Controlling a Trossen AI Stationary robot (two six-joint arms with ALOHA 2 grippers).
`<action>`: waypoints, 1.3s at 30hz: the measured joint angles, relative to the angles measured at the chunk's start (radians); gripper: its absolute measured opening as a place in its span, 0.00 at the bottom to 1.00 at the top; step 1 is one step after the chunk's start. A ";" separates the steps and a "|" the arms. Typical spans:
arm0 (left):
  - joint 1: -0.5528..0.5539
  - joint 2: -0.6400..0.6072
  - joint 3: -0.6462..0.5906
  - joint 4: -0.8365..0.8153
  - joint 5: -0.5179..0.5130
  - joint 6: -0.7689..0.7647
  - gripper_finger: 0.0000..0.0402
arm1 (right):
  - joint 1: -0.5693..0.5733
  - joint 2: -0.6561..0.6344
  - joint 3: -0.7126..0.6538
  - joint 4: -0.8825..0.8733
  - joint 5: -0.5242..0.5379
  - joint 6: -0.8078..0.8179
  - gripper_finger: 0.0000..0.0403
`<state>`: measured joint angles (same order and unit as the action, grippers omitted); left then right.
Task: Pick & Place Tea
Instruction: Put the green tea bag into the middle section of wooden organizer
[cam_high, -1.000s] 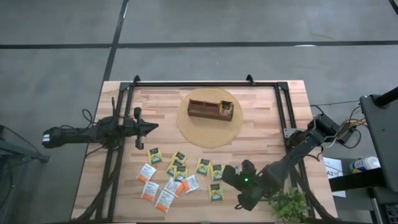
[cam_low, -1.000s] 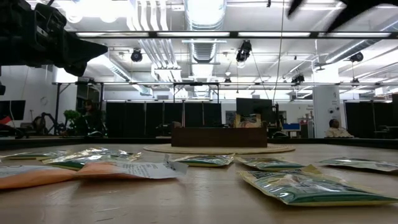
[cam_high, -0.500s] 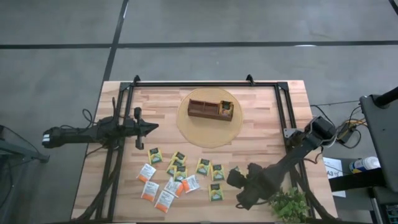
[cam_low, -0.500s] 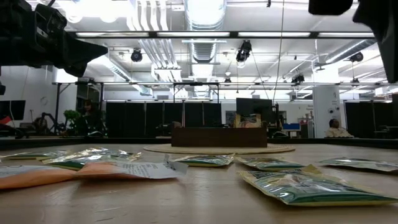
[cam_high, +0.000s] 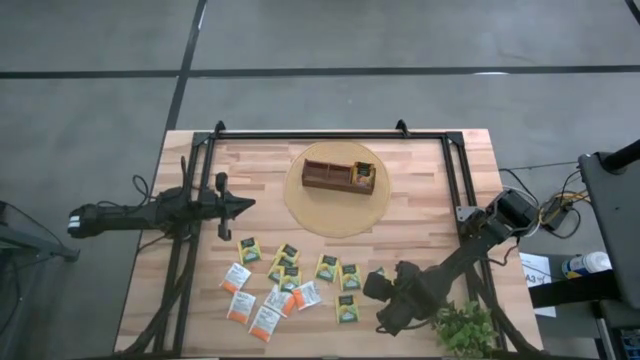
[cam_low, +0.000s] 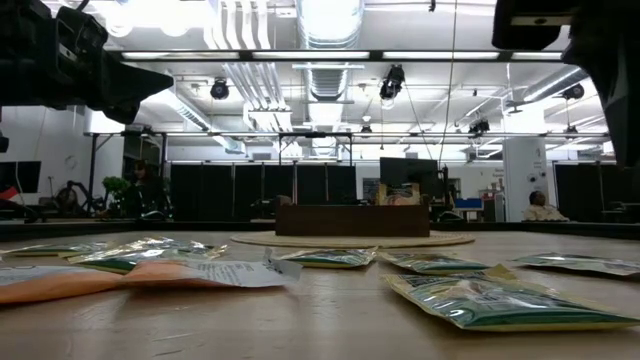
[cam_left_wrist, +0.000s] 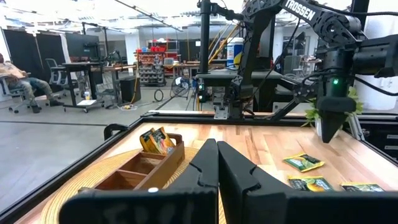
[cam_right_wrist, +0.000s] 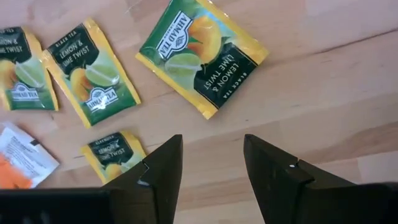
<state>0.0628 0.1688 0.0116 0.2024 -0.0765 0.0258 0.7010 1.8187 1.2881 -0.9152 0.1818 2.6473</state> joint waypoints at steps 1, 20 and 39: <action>0.000 0.000 0.000 0.000 0.000 0.000 0.00 | -0.002 0.000 0.000 -0.001 -0.001 -0.013 0.42; 0.000 0.000 0.000 -0.012 0.000 0.000 0.00 | -0.089 0.108 0.035 -0.050 -0.243 -0.078 0.42; 0.000 0.000 0.000 -0.020 0.000 0.000 0.00 | -0.104 0.151 0.093 -0.112 -0.224 0.010 0.42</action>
<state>0.0631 0.1692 0.0116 0.1825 -0.0765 0.0257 0.5968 1.9697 1.3815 -1.0269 -0.0418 2.6570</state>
